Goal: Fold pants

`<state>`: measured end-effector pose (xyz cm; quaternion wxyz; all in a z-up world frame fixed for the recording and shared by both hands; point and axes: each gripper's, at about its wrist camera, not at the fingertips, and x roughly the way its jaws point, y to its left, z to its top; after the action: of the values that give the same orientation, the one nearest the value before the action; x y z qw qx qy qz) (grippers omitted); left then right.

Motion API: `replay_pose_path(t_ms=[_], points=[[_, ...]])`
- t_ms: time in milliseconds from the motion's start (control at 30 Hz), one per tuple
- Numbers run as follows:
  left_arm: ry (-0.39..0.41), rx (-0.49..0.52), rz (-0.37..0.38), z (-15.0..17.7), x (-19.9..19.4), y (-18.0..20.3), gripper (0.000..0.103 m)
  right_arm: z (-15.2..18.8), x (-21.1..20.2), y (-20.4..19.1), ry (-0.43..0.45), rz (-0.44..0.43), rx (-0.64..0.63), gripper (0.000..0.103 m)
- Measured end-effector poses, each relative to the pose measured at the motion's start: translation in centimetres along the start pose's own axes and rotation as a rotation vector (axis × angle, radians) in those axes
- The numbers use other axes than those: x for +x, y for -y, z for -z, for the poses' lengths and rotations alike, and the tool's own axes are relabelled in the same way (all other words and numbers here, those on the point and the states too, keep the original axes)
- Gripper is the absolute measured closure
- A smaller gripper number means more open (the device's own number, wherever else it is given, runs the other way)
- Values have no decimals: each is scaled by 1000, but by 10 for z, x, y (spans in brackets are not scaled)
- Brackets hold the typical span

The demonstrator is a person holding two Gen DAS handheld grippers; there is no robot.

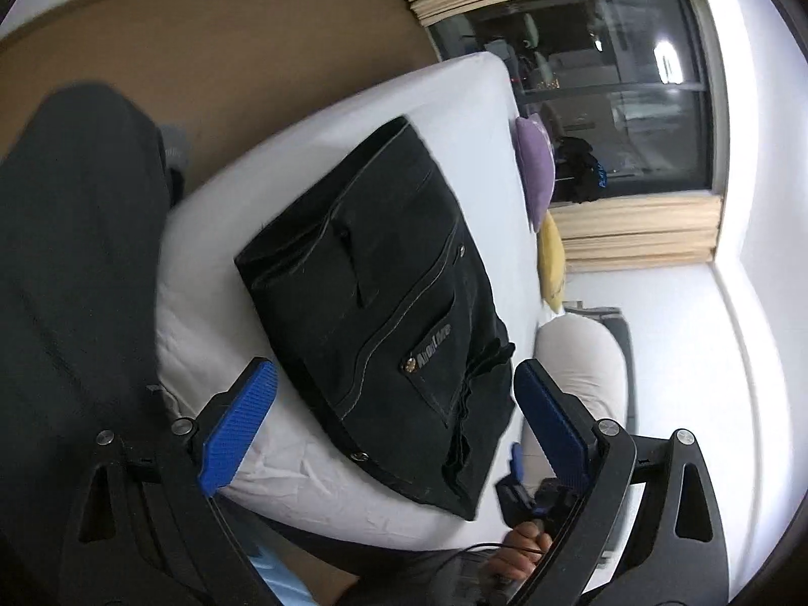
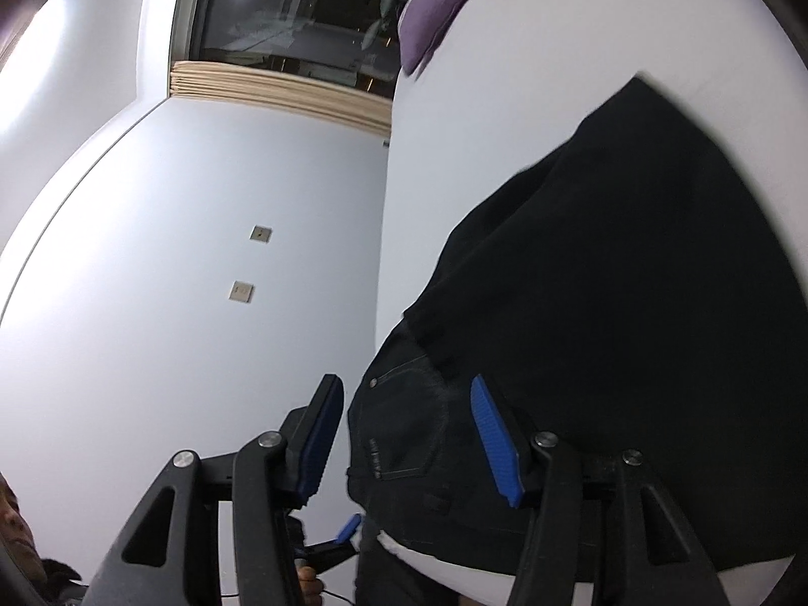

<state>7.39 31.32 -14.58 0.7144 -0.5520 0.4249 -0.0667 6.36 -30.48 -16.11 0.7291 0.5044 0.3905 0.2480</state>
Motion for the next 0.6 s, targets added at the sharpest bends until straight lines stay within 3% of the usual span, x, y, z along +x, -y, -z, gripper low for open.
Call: replay_pose_path(t_ms=[267,600], points=[[-35,-111,64,-13,14,-29,8,11,-2,-11,-28,-32,-2,46],[-44,-153,118,-20,28,-35,11,19,-17,-16,-36,-21,-29,47]])
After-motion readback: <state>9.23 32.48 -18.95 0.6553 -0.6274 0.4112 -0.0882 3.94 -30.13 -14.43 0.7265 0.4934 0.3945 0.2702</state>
